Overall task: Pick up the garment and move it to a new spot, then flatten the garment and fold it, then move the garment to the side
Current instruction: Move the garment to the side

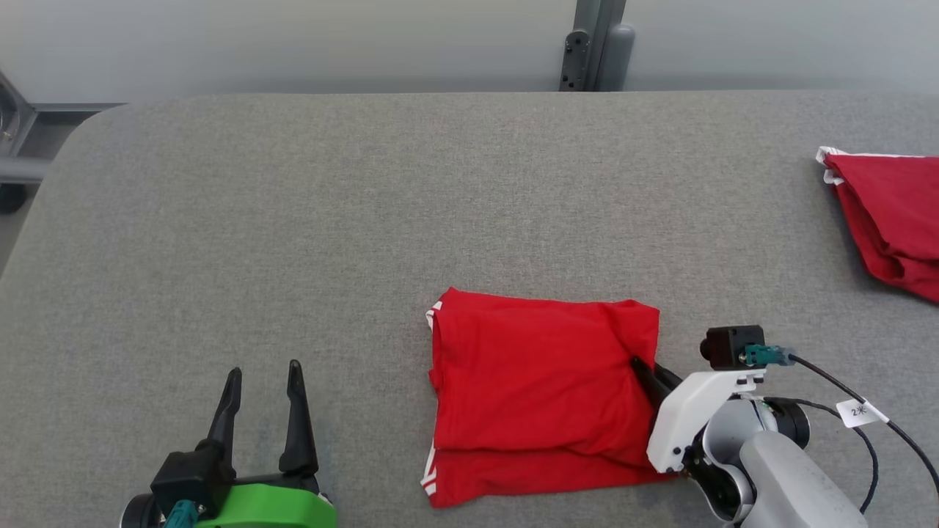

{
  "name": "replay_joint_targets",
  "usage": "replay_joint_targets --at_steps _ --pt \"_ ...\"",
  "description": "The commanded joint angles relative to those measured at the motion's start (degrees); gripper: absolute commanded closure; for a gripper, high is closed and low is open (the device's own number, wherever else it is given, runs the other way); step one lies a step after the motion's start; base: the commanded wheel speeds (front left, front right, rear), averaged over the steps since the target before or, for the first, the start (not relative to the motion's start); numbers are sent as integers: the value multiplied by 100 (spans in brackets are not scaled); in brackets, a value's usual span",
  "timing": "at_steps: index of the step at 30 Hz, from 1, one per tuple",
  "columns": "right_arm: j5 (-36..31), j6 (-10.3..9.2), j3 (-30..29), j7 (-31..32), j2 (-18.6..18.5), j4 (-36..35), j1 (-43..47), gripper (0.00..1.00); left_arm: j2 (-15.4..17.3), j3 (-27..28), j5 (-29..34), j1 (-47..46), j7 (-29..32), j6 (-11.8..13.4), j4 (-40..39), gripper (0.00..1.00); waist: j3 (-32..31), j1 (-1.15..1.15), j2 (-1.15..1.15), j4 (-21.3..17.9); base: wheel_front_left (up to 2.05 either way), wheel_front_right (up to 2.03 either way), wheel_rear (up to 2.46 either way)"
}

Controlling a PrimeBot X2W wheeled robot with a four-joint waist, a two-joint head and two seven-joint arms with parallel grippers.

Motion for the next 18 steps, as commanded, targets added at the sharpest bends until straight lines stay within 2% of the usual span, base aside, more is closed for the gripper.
replay_joint_targets --at_steps 1,9,13,18 --pt "47 -9 35 -108 -92 25 -117 100 -2 27 74 -61 -15 -20 -18 0 17 0 0 -74 0 0 0" --pt "33 -9 23 -480 -604 -228 -399 100 1 39 196 -152 -16 -88 -86 0 113 0 0 -644 0 0 0" --pt "-30 -9 -123 -539 -868 -407 -471 100 24 62 319 -234 -16 -118 -138 0 207 0 0 -1098 0 0 0" --pt "-70 -8 -384 -602 -996 -657 -474 100 64 81 452 -353 -16 -147 -186 0 390 0 0 -1757 0 0 0"
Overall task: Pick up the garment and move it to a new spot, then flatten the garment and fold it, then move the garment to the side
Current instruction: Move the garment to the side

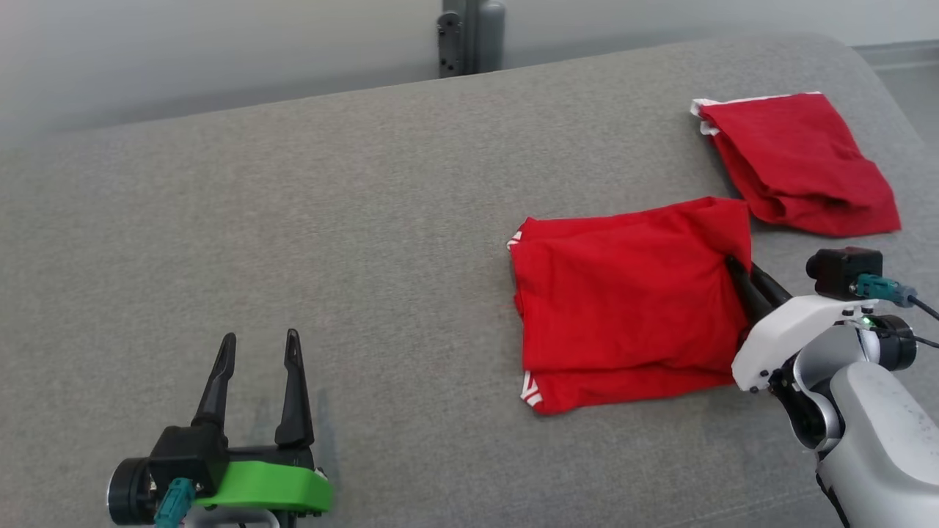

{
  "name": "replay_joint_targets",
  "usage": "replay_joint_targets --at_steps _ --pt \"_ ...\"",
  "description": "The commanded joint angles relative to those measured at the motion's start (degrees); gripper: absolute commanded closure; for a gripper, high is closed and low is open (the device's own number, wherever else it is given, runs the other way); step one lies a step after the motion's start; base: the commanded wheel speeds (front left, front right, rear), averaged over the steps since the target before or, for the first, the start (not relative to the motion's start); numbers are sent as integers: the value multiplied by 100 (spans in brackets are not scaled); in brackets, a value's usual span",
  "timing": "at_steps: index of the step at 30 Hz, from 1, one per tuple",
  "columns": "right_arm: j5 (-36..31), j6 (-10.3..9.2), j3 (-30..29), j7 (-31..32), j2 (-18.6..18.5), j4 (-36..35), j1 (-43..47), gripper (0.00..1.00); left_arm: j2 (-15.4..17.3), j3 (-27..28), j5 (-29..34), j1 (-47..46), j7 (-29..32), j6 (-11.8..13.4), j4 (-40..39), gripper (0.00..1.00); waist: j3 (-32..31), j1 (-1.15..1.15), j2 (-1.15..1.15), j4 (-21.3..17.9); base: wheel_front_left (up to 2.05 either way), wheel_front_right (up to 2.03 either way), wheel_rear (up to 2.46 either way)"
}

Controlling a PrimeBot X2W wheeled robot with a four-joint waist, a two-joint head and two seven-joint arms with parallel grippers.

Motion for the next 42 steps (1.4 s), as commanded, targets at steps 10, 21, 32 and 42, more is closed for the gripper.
replay_joint_targets --at_steps 10,21,32,42 --pt "-142 -9 -253 -212 131 -311 -132 100 197 -90 242 -444 -15 -98 76 0 642 0 0 -1570 0 0 0" --pt "-340 -9 -179 -256 136 -364 -539 100 185 -170 206 -504 -15 -86 217 0 541 0 0 -1347 0 0 0" --pt "-522 -8 -193 93 267 138 -1711 100 53 -259 82 -328 -15 -51 266 0 298 0 0 -685 0 0 0" --pt "-798 -7 -753 -95 308 1063 -2530 100 -1 -300 55 -266 -15 -37 243 0 272 0 0 -327 0 0 0"
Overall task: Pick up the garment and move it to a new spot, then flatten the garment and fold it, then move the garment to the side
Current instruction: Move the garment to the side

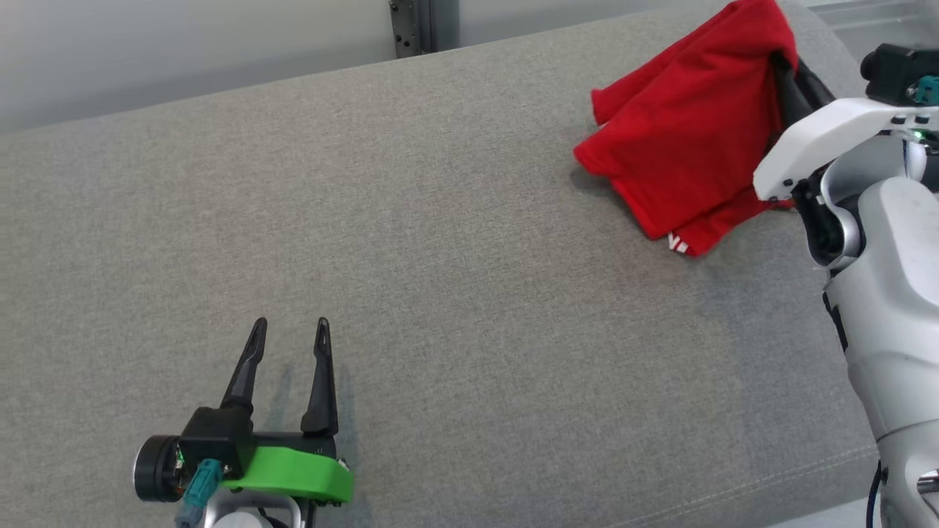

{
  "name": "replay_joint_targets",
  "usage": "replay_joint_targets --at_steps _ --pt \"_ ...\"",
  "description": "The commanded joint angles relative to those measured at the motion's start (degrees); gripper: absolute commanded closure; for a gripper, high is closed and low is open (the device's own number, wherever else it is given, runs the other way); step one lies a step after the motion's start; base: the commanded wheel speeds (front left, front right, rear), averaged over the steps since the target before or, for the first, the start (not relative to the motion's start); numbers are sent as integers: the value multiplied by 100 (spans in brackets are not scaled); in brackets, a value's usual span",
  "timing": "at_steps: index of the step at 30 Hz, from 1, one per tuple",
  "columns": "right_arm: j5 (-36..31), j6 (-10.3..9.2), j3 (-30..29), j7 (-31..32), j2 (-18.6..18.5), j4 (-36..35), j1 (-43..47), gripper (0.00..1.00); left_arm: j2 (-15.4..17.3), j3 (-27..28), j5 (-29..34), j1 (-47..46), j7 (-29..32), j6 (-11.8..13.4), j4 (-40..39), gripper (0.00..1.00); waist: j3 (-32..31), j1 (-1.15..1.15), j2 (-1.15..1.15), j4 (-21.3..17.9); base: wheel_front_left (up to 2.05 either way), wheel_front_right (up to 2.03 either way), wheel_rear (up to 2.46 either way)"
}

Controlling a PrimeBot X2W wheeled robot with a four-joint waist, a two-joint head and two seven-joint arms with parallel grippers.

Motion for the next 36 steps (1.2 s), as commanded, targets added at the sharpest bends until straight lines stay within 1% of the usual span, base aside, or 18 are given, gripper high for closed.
replay_joint_targets --at_steps 1,4,10,15,19,24,27,29,32,33,34,35,36 --pt "-88 -5 -103 -68 -5 118 -134 100 1 15 -30 63 -15 33 -25 0 -4 0 0 89 0 0 0" --pt "-211 -6 -304 -92 -22 426 -301 100 -4 13 -12 56 -15 19 -34 0 40 0 0 134 0 0 0" --pt "-536 -6 -526 -191 -245 924 -687 100 -12 -3 50 -81 -16 -39 -47 0 211 0 0 221 0 0 0" --pt "-863 -6 -701 -216 -605 1251 -991 100 -15 -61 122 -208 -15 -78 -32 0 463 0 0 379 0 0 0" --pt "-1130 -6 -957 -216 -1027 1543 -1115 100 -20 -152 183 -359 -15 -133 -16 0 705 0 0 635 0 0 0" --pt "-1485 -6 -1228 -274 -1435 1879 -1145 100 -18 -184 241 -517 -15 -189 -31 0 979 0 0 892 0 0 0" --pt "-1690 -7 -1310 -370 -1632 2055 -1223 100 -18 -204 282 -581 -15 -205 -80 0 1128 0 0 1000 0 0 0" --pt "-1885 -7 -1361 -451 -1676 2169 -1266 100 -12 -211 310 -606 -15 -212 -112 0 1212 0 0 1044 0 0 0" --pt "-2310 -7 -1509 -574 -1791 2278 -1340 100 -4 -239 352 -650 -15 -226 -148 0 1319 0 0 1089 0 0 0" --pt "-2448 -7 -1587 -631 -1811 2289 -1366 84 -5 -253 359 -674 -15 -228 -159 0 1351 0 0 1104 0 0 0" --pt "-2586 -7 -1673 -683 -1815 2298 -1381 62 -5 -270 365 -693 -15 -229 -165 0 1371 0 0 1115 0 0 0" --pt "-2742 -7 -1768 -734 -1804 2303 -1383 25 -5 -281 373 -699 -15 -227 -168 0 1388 0 0 1125 0 0 0" --pt "-2882 -7 -1891 -795 -1793 2284 -1383 0 -6 -290 382 -699 -15 -225 -169 0 1402 0 0 1133 0 0 0"
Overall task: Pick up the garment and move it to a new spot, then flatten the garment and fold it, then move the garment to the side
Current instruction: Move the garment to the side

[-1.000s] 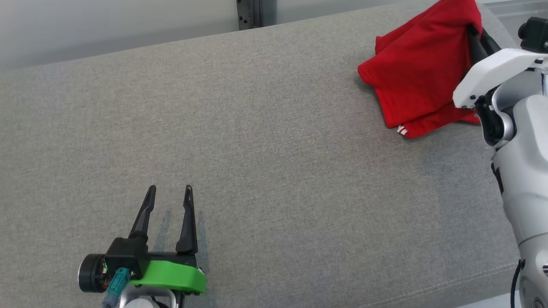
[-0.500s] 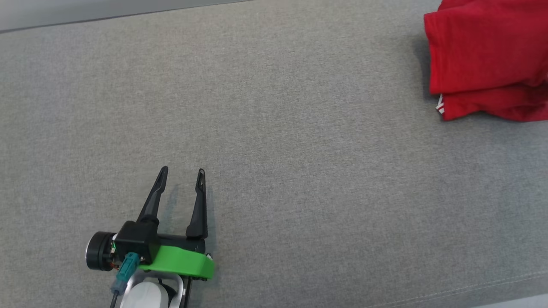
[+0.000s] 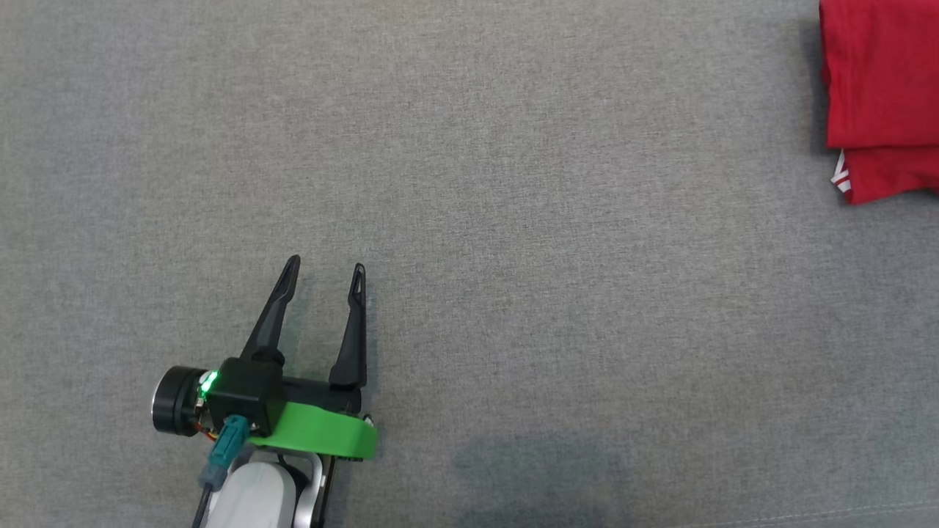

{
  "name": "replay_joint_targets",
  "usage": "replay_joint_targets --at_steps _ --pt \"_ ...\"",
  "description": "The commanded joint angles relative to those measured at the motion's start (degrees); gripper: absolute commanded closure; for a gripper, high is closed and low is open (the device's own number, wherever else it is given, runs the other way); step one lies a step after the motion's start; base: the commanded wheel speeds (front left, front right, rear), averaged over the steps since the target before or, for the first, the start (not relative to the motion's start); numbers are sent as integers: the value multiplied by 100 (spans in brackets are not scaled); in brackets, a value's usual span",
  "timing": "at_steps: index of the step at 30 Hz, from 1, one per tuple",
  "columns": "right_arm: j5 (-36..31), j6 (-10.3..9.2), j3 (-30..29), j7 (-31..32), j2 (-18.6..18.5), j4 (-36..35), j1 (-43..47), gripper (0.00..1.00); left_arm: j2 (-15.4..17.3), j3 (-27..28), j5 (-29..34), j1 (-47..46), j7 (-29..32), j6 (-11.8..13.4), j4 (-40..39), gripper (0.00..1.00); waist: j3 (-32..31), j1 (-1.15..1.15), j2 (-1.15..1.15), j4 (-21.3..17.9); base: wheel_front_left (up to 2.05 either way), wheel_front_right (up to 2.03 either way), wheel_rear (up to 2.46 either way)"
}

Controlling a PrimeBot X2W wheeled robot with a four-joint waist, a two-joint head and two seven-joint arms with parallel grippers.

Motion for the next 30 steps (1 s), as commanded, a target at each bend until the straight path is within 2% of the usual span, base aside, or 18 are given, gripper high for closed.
replay_joint_targets --at_steps 1,7,13,18,21,25,30 --pt "-185 -9 -165 -98 26 -25 -44 0 14 -10 28 -95 -15 -15 -16 0 95 0 0 88 0 0 0" --pt "-844 -9 -737 -453 362 -178 49 0 30 -8 33 -121 -15 13 6 0 67 0 0 60 0 0 0" --pt "-922 -9 -637 -712 799 -222 -16 0 64 33 15 -53 -15 56 6 0 -82 0 0 -88 0 0 0" --pt "-634 -9 -218 -789 1097 -350 -22 0 92 86 -27 -20 -15 84 0 0 -262 0 0 -204 0 0 0" --pt "-270 -9 210 -786 1282 -737 144 0 110 163 -82 14 -15 107 6 0 -408 0 0 -266 0 0 0" --pt "370 -9 869 -788 1416 -1352 518 0 84 392 -194 86 -15 306 8 0 -672 0 0 -338 0 0 0" --pt "1148 -9 1487 -789 1603 -2101 1161 0 79 612 -357 150 -15 396 63 0 -1060 0 0 -414 0 0 0"
